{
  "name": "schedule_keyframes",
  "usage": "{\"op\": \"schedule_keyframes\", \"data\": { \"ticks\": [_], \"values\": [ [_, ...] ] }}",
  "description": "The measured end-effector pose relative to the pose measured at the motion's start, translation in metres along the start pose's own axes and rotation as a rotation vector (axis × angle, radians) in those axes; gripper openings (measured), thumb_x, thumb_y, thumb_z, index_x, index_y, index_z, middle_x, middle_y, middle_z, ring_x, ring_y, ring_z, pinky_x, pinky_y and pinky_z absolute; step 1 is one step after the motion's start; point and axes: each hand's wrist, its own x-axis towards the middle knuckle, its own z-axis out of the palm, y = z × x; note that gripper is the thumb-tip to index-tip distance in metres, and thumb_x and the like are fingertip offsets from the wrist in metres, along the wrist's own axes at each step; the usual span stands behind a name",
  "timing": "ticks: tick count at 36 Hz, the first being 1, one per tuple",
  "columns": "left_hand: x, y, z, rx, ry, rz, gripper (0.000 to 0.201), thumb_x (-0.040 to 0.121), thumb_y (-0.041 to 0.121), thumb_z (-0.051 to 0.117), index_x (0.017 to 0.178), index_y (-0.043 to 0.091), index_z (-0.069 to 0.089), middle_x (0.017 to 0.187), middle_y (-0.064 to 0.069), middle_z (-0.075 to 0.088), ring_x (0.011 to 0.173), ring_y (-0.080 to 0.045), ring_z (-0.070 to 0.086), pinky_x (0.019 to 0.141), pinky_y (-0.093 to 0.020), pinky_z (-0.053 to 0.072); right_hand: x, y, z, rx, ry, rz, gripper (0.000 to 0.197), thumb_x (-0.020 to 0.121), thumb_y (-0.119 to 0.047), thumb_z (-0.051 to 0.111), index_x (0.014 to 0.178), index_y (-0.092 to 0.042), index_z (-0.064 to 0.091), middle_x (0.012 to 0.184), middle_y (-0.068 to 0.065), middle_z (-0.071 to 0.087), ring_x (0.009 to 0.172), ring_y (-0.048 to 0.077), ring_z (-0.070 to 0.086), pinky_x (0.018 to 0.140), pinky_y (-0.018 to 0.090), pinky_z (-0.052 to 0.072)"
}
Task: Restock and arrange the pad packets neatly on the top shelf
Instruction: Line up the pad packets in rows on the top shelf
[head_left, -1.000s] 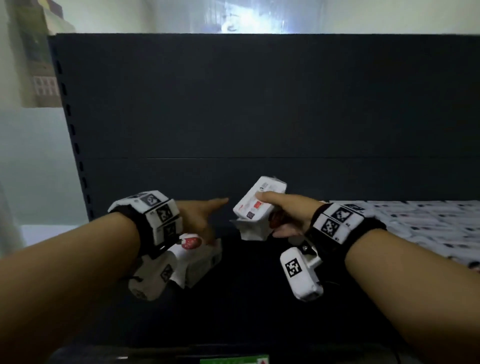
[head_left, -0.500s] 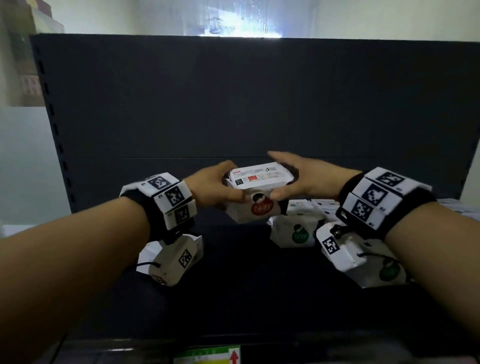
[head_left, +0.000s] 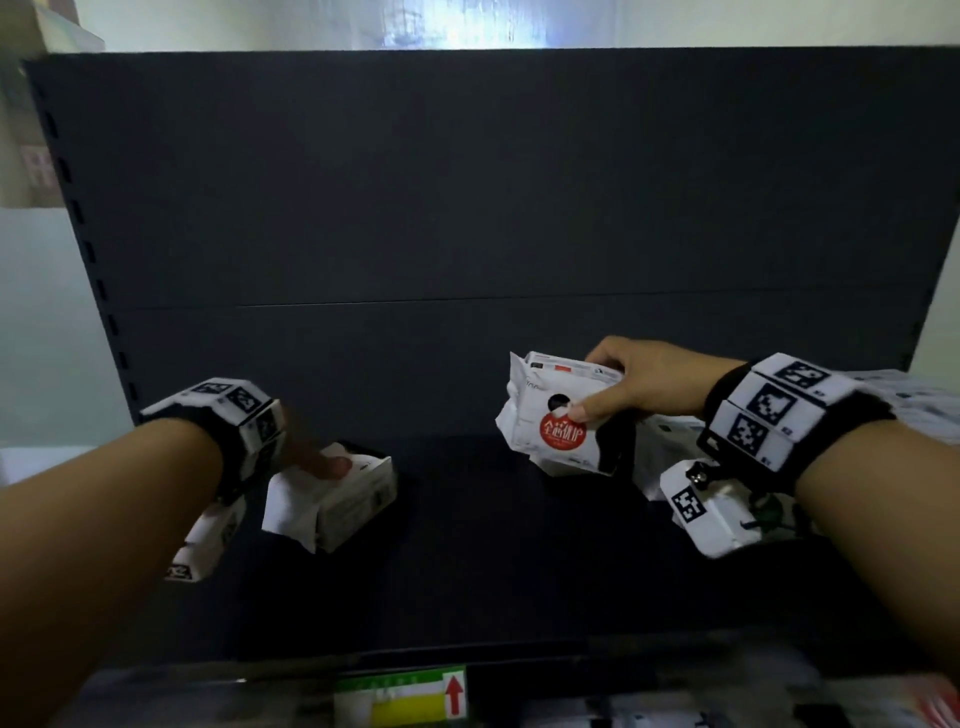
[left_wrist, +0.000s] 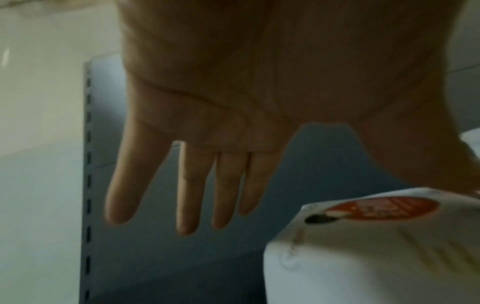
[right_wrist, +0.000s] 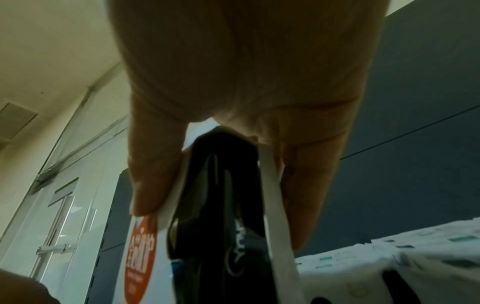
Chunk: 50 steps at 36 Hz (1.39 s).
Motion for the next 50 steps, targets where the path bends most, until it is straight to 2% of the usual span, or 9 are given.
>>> {"op": "schedule_keyframes", "data": {
  "ticks": [3,11,19,29,31,35,42,47,50],
  "values": [
    [0.001,-0.004,0.01,-0.049,-0.048,0.03,0.13,0.017,0.103,0.039,0.124,0.032,0.054,0.124,0.005,0.06,0.113,-0.02,0.055,0.102,-0.038,0.04,0.001,-0.003,0.012,-0.022,-0.029,0.008,0.06,0.056,-0.058,0.082,0.103,-0.032,0.054,0.097,-0.009,0.067,0.083,0.004,0.067,0.056,0.015,0.051],
    [-0.044,0.03,0.017,-0.234,0.024,0.031,0.106,0.046,0.064,0.082,0.129,0.016,0.037,0.117,-0.002,0.055,0.106,-0.022,0.052,0.082,-0.033,0.043,0.002,-0.015,0.041,-0.07,-0.056,0.05,0.068,0.059,-0.058,0.082,0.113,-0.029,0.05,0.104,-0.005,0.065,0.094,0.012,0.063,0.087,0.034,0.055],
    [-0.052,0.053,0.012,-0.28,0.052,0.171,0.09,0.056,0.051,0.084,0.124,0.019,0.035,0.116,-0.003,0.056,0.104,-0.024,0.056,0.089,-0.038,0.049,-0.033,-0.025,0.051,-0.006,0.06,0.112,0.045,0.066,-0.05,0.082,0.096,-0.028,0.057,0.091,-0.009,0.064,0.08,0.004,0.06,0.061,0.015,0.047],
    [-0.108,0.096,-0.003,-0.396,0.241,0.271,0.077,0.065,0.04,0.082,0.126,0.013,0.043,0.118,-0.009,0.051,0.1,-0.025,0.055,0.078,-0.035,0.048,-0.074,0.01,0.04,0.097,0.137,0.116,0.073,0.068,-0.059,0.075,0.122,-0.018,0.049,0.104,-0.01,0.057,0.092,0.008,0.057,0.072,0.021,0.045],
    [-0.129,0.121,-0.008,-0.453,0.275,0.286,0.073,0.064,0.037,0.084,0.121,0.016,0.045,0.114,-0.006,0.052,0.094,-0.023,0.055,0.073,-0.033,0.047,-0.091,0.033,0.015,0.079,0.124,0.071,0.068,0.069,-0.059,0.075,0.12,-0.018,0.053,0.093,-0.012,0.058,0.08,0.001,0.056,0.061,0.016,0.046],
    [-0.156,0.144,-0.023,-0.577,0.27,0.362,0.065,0.064,0.029,0.084,0.116,0.022,0.046,0.105,0.001,0.054,0.086,-0.014,0.056,0.066,-0.028,0.046,-0.107,0.062,-0.017,0.093,0.1,0.073,0.077,0.063,-0.064,0.075,0.122,-0.021,0.049,0.111,-0.005,0.062,0.095,0.012,0.063,0.08,0.033,0.055],
    [-0.205,0.283,-0.036,-0.695,0.26,0.511,0.063,0.063,0.028,0.085,0.113,0.025,0.048,0.106,0.002,0.059,0.093,-0.018,0.06,0.085,-0.04,0.054,-0.169,0.169,-0.106,0.125,0.047,0.114,0.063,0.053,-0.058,0.081,0.104,-0.027,0.058,0.099,-0.002,0.071,0.084,0.012,0.071,0.07,0.026,0.056],
    [-0.219,0.373,-0.048,-0.643,0.229,0.635,0.064,0.062,0.03,0.085,0.113,0.027,0.048,0.109,0.001,0.059,0.095,-0.018,0.059,0.084,-0.039,0.053,-0.206,0.253,-0.162,0.143,0.035,0.303,0.059,0.06,-0.034,0.085,0.107,-0.015,0.054,0.097,0.017,0.068,0.072,0.031,0.064,0.061,0.041,0.05],
    [-0.223,0.426,-0.054,-0.602,0.225,0.694,0.066,0.063,0.03,0.085,0.117,0.025,0.046,0.114,-0.001,0.056,0.098,-0.019,0.058,0.086,-0.038,0.052,-0.224,0.301,-0.19,0.098,0.101,0.42,0.043,0.071,-0.018,0.083,0.103,-0.018,0.055,0.1,0.019,0.067,0.085,0.033,0.068,0.079,0.049,0.056]
  ]
}}
